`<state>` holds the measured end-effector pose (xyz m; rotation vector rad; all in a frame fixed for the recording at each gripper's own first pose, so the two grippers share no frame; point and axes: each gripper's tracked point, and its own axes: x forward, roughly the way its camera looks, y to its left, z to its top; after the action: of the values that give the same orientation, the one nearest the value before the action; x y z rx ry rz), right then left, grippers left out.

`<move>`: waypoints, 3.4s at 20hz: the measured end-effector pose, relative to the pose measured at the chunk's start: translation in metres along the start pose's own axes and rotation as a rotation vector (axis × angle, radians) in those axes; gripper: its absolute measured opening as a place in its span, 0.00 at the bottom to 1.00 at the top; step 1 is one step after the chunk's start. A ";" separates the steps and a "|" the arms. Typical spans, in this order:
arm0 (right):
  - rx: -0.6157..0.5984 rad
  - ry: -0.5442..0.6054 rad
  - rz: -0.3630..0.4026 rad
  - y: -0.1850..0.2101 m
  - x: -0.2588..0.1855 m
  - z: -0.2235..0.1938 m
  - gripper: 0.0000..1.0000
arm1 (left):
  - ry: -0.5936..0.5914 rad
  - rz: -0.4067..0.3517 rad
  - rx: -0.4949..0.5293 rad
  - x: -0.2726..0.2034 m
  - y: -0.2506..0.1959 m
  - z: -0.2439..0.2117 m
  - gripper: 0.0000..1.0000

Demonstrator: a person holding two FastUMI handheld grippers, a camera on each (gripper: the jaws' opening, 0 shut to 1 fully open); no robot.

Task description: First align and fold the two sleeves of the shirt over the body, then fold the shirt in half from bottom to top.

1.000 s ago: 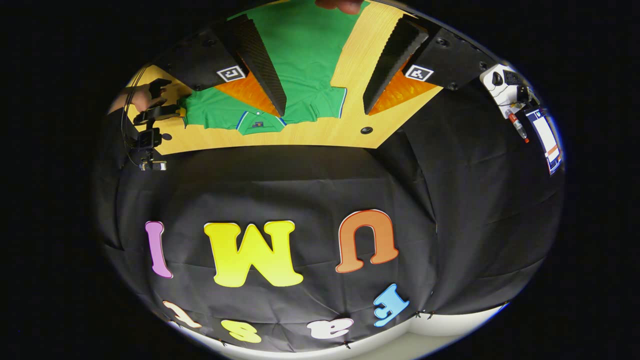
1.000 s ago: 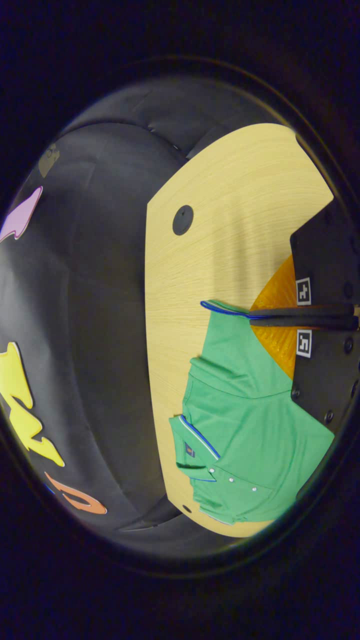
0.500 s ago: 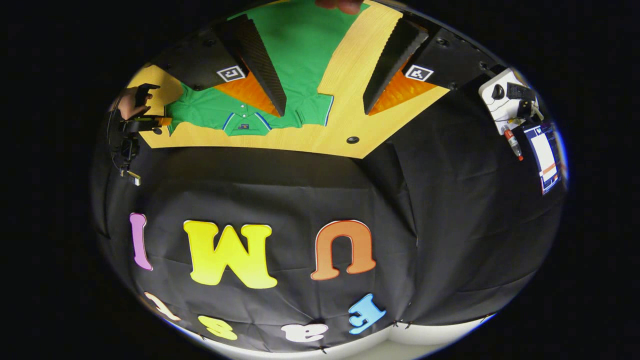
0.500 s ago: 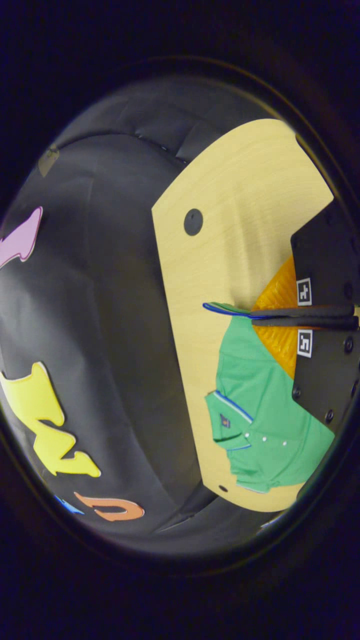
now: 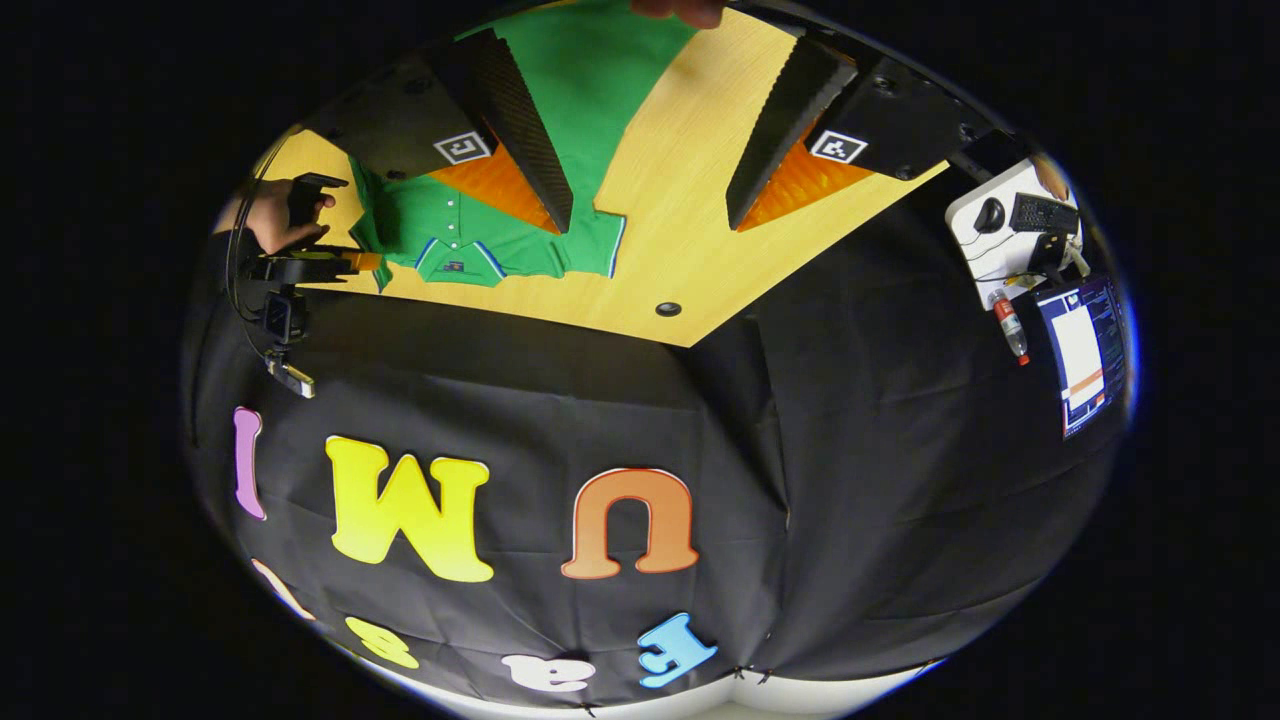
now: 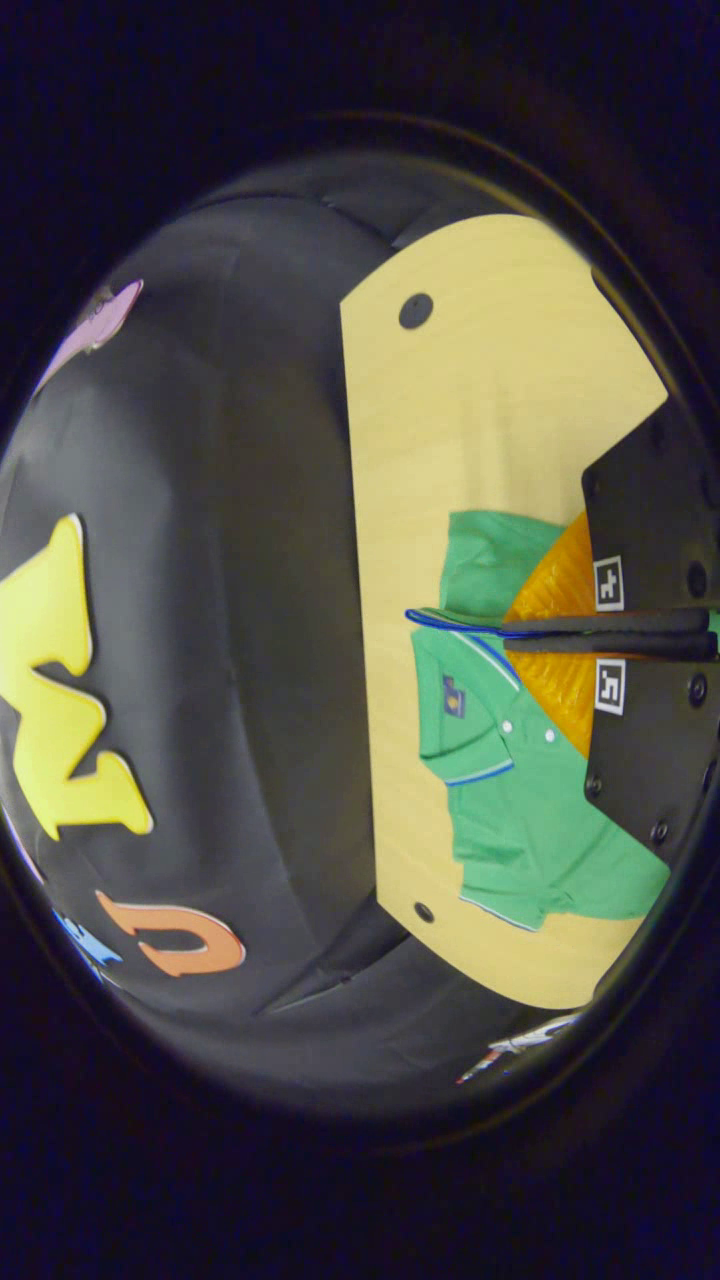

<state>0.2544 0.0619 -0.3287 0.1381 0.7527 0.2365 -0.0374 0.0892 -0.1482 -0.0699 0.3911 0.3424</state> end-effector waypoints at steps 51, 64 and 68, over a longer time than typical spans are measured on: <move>0.128 -0.033 0.049 -0.025 -0.273 -0.072 0.95 | 0.931 -0.447 0.112 0.306 -0.084 -0.116 0.80; 0.195 -0.087 -0.017 -0.048 -0.281 -0.069 0.89 | 0.886 -0.477 0.143 0.289 -0.104 -0.094 0.03; 0.207 -0.104 -0.059 -0.058 -0.290 -0.071 0.96 | 0.865 -0.505 0.132 0.266 -0.122 -0.075 0.03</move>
<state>0.0106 -0.0666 -0.2009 0.3218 0.6759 0.0943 0.2081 0.0484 -0.3199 -0.1843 1.2225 -0.2401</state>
